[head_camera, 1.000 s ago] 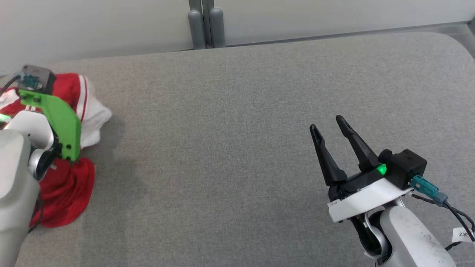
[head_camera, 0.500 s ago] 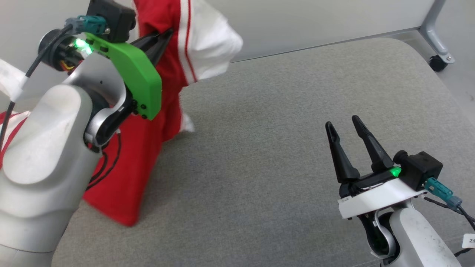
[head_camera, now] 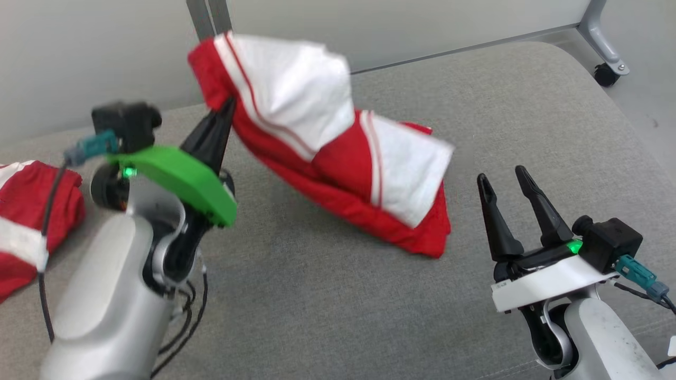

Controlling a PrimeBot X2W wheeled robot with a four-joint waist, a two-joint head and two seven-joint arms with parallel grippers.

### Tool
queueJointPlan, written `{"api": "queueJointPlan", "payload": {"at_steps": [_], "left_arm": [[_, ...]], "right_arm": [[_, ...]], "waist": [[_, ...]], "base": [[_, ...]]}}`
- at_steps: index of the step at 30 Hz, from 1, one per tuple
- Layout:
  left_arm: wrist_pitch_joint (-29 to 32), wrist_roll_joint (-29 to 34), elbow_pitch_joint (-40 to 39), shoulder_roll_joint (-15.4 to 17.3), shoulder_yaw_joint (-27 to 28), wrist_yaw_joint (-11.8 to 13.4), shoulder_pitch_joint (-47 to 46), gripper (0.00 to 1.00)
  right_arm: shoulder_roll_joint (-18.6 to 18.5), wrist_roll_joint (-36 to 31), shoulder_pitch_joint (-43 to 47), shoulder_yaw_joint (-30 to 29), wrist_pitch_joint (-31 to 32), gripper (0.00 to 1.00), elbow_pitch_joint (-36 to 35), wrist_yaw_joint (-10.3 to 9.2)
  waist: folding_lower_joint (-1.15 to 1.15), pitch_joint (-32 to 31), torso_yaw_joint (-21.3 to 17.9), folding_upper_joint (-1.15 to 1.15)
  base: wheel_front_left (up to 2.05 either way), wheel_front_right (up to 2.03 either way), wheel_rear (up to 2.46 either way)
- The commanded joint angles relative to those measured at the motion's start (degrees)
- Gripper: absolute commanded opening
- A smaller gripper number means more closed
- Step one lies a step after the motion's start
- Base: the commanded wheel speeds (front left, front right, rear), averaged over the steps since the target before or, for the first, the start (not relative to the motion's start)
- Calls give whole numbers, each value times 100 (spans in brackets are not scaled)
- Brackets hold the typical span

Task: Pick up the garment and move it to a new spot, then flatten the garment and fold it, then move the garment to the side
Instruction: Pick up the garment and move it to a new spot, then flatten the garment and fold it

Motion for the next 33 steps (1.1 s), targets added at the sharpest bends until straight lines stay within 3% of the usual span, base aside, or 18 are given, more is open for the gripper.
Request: {"api": "queueJointPlan", "payload": {"at_steps": [1, 6, 7, 9, 15, 19, 26, 33], "left_arm": [[-216, -49, 140, 52, 86, 40, 344, 0], [-1172, 80, 1070, 85, 181, -49, 1251, 0], [-1301, 34, 1249, 35, 220, -51, 1348, 21], [-1576, 87, 1562, 3, 233, -81, 1433, 100], [-2068, 229, 2071, -57, 196, -156, 1672, 100], [-2260, 419, 1913, 57, 294, 4, 1828, 100], [-2345, 1071, 640, 176, 619, 558, 2284, 100], [-2338, 1727, -477, -9, 659, 918, 2963, 100]], "right_arm": [[-41, 21, 13, 34, -15, 100, 16, 0], [-136, 66, -42, 173, -15, 100, 59, 0], [-157, 69, -50, 194, -15, 100, 68, 0], [-203, 77, -61, 222, -15, 100, 88, -1], [-292, 78, 40, 294, -15, 100, 126, 0], [-348, 72, 125, 259, -15, 100, 101, 0], [-406, 53, 297, 122, -15, 100, 1, -1], [-372, 123, 473, 31, -15, 100, -9, 0]], "waist": [[0, 48, 41, 0], [0, 110, 158, 0], [0, 111, 180, 0], [0, 93, 228, 0], [0, -27, 351, 0], [0, -102, 443, 0], [0, -171, 582, 0], [0, -90, 658, 0]], "base": [[0, 0, 0], [0, 0, 0], [0, 0, 0], [0, 0, 0], [0, 0, 0], [0, 0, 0], [0, 0, 0], [0, 0, 0]]}}
